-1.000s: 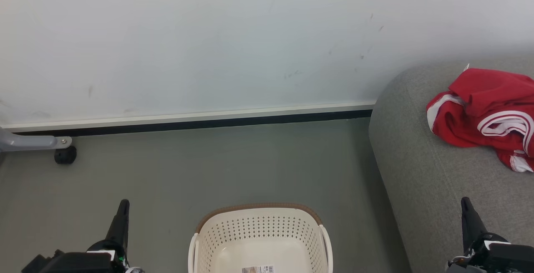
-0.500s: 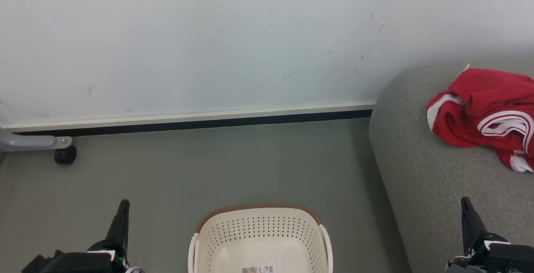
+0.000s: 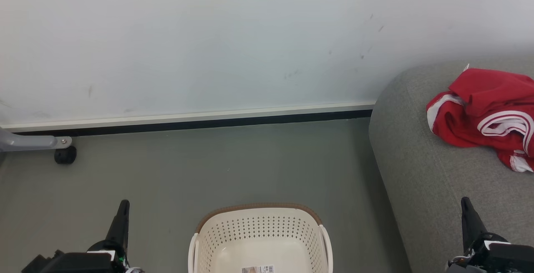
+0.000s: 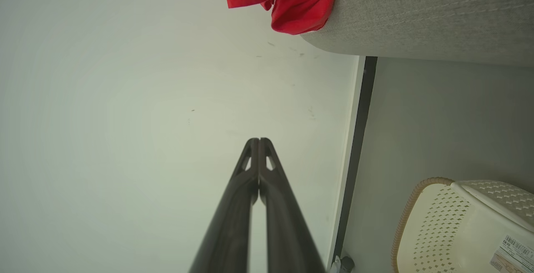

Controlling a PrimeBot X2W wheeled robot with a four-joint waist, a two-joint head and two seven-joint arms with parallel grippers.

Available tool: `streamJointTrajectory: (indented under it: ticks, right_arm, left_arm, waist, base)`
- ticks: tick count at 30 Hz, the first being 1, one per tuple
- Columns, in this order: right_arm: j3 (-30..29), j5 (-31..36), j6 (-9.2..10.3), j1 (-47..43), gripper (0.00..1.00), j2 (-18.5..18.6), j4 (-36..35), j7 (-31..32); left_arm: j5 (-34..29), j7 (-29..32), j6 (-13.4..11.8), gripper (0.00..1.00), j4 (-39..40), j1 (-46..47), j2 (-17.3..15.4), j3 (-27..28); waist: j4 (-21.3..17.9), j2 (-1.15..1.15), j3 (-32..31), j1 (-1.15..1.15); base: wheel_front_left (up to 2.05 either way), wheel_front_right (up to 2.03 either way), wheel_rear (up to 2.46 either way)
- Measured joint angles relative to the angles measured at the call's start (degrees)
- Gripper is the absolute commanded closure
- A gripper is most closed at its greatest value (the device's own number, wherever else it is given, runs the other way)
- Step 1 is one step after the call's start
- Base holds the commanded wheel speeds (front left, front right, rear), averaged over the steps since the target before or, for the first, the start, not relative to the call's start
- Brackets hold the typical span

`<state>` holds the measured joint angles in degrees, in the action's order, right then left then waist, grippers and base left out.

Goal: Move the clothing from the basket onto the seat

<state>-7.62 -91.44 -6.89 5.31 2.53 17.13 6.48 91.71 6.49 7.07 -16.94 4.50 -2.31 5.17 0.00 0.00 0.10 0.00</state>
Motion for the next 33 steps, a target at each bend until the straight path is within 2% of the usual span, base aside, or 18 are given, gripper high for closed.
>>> streamJointTrajectory:
  ticks: [33]
  right_arm:
    - [0.0,0.0,-0.01,0.0,1.0,0.0,0.0,0.0]
  left_arm:
    - [0.0,0.0,0.0,1.0,0.0,0.0,0.0,0.0]
  waist:
    - [0.0,0.0,0.0,0.0]
  base:
    - [0.0,0.0,0.0]
